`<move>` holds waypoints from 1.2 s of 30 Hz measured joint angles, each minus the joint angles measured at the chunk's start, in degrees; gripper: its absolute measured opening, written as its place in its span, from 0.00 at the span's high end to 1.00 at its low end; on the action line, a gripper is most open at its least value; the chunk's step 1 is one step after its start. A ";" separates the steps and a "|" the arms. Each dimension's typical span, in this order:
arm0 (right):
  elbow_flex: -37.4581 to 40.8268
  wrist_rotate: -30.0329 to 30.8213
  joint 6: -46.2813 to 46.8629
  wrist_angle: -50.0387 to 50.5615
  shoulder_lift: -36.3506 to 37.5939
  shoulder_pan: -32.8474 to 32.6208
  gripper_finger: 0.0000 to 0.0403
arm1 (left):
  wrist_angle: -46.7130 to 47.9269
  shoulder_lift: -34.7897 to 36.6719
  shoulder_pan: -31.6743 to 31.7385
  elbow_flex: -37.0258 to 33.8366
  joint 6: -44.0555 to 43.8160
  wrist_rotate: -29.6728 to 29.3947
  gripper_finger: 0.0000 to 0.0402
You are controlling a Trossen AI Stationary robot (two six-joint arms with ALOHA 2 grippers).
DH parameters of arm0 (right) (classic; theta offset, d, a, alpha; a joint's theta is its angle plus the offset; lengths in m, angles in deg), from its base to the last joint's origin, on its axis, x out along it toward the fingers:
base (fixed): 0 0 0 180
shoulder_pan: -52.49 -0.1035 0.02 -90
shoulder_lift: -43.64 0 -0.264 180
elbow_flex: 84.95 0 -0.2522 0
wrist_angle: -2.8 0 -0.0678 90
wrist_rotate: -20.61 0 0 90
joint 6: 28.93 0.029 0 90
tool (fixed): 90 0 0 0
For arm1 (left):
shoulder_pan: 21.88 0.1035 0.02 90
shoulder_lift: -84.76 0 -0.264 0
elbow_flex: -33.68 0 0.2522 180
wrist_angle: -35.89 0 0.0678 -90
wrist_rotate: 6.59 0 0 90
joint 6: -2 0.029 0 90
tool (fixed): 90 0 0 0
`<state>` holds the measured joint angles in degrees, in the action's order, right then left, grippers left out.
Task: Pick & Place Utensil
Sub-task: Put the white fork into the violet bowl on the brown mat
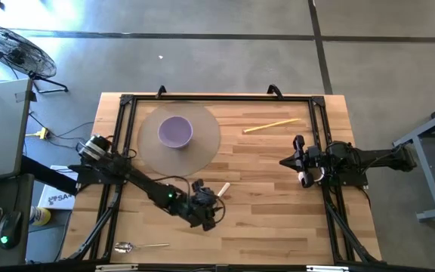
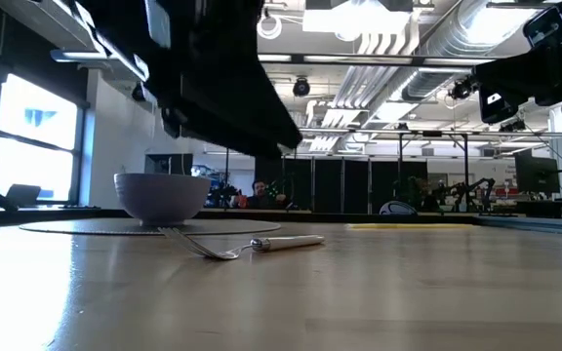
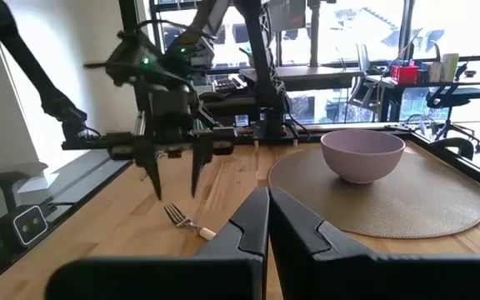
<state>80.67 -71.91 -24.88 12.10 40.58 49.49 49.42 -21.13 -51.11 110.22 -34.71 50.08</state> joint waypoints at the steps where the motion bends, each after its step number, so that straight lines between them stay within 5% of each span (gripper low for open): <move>1: -0.01 0.00 0.00 0.22 0.01 0.00 0.99 | -0.08 -1.23 0.28 1.03 -0.22 -1.39 0.47; 8: -0.01 0.02 0.00 0.51 -0.66 0.00 0.99 | 2.02 -5.50 2.24 3.80 -3.23 -1.76 0.35; 14: -0.01 0.00 0.00 1.54 -1.11 0.00 0.99 | 9.04 -7.75 6.59 3.55 -11.48 4.26 0.37; 20: -0.01 0.00 0.00 1.74 -1.29 0.00 0.99 | 7.64 -9.79 7.36 3.70 -11.95 3.15 0.43; 36: -0.01 0.04 0.00 2.11 -1.49 0.00 0.99 | 13.75 -9.84 5.96 4.07 -14.81 1.74 0.82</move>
<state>80.66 -71.87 -24.88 14.21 39.09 49.49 63.16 -30.97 -45.15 114.29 -49.53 51.82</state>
